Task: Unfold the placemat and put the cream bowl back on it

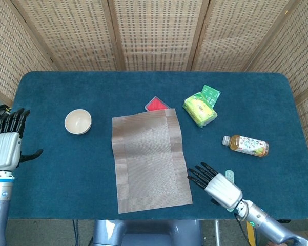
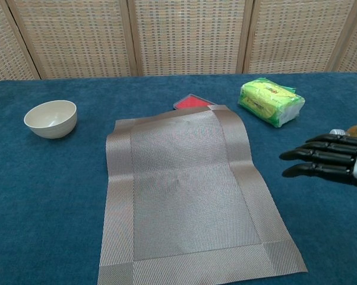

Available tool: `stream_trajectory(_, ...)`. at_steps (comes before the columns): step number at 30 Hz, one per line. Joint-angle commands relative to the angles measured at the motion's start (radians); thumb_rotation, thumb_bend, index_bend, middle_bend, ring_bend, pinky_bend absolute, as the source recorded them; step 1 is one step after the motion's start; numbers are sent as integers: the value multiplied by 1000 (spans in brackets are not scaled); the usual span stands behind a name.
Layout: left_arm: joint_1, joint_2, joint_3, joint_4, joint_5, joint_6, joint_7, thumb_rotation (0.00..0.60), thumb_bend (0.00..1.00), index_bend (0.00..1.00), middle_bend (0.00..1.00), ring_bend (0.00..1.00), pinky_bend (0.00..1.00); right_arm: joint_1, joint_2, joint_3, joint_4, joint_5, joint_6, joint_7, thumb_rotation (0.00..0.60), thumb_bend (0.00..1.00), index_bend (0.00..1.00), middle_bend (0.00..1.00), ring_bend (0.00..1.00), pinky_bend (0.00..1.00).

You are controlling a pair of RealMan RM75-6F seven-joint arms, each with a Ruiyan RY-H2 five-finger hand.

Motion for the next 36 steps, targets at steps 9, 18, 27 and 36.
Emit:
stream_trajectory(9, 8, 9, 15, -12, 29, -19, 1, 600, 0, 0, 0, 0, 0, 87, -100, -17, -40, 18, -171, -98, 600, 0, 132, 0, 0, 0)
stream_trajectory(18, 8, 8, 1, -6, 13, -32, -6, 600, 0, 0, 0, 0, 0, 138, -170, 1, -27, 76, -248, -127, 600, 0, 134, 0, 0, 0)
stream_trajectory(27, 8, 11, -4, -5, 11, -45, -13, 600, 0, 0, 0, 0, 0, 162, -201, -5, -10, 113, -274, -162, 600, 0, 133, 0, 0, 0)
stream_trajectory(36, 8, 14, -6, -4, 16, -55, -20, 600, 0, 0, 0, 0, 0, 186, -235, 4, 25, 137, -267, -165, 600, 185, 138, 0, 0, 0)
